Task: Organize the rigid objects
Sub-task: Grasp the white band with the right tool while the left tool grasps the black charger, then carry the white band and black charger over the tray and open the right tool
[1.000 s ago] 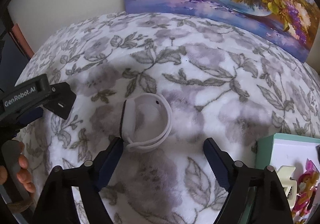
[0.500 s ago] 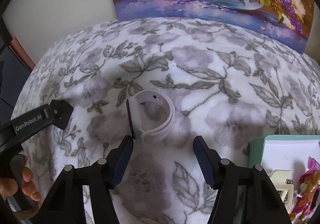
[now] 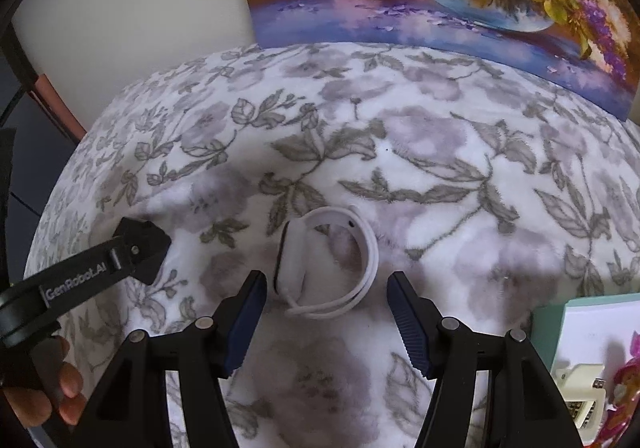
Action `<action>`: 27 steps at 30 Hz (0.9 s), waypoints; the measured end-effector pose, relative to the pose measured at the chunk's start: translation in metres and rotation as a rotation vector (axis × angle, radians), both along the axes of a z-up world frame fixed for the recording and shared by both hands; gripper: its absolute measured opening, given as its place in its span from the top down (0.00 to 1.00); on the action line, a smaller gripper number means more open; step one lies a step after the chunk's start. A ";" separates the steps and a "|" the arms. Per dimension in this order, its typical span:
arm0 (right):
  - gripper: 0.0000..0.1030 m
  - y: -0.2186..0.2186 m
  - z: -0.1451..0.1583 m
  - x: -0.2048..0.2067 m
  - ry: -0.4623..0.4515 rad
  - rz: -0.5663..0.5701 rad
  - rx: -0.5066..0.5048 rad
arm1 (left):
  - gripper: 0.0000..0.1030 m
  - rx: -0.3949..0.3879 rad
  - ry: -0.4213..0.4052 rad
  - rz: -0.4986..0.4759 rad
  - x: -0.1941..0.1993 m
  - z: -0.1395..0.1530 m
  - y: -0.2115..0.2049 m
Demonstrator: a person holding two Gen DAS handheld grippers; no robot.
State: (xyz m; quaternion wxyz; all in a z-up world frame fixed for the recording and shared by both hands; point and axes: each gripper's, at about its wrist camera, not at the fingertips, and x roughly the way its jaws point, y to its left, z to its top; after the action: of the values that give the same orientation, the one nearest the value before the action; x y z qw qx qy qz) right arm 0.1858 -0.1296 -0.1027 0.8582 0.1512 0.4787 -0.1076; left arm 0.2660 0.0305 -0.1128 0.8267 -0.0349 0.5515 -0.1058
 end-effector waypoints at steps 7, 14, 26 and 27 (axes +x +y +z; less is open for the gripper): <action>0.50 0.000 0.000 0.000 -0.015 -0.010 -0.017 | 0.40 -0.002 0.005 -0.010 0.000 0.000 0.001; 0.51 -0.001 0.003 -0.005 -0.012 -0.012 -0.006 | 0.40 -0.008 0.016 -0.030 -0.004 0.006 -0.002; 0.51 -0.010 0.039 -0.049 -0.003 -0.054 -0.038 | 0.40 -0.001 -0.064 -0.087 -0.045 0.074 -0.016; 0.51 -0.012 0.043 -0.054 -0.001 -0.060 -0.043 | 0.40 -0.006 -0.068 -0.088 -0.050 0.080 -0.016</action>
State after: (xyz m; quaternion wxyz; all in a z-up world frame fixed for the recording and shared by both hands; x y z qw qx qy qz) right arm 0.1313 -0.1413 -0.0597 0.8578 0.1472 0.4711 -0.1436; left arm 0.2161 0.0145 -0.0331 0.8395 -0.0095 0.5237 -0.1448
